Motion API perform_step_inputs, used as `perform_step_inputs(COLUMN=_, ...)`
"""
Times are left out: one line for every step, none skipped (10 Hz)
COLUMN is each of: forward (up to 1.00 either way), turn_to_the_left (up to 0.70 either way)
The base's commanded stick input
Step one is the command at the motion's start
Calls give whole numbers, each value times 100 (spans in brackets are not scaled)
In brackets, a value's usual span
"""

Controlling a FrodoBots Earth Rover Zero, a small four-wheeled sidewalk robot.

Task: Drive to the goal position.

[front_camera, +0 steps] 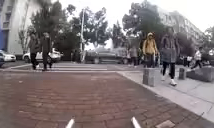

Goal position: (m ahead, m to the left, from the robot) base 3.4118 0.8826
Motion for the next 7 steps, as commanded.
perform_step_inputs(forward=58, turn_to_the_left=0)
perform_step_inputs(forward=58, turn_to_the_left=0)
perform_step_inputs(forward=58, turn_to_the_left=0)
perform_step_inputs(forward=58, turn_to_the_left=0)
perform_step_inputs(forward=58, turn_to_the_left=0)
perform_step_inputs(forward=58, turn_to_the_left=0)
perform_step_inputs(forward=58, turn_to_the_left=0)
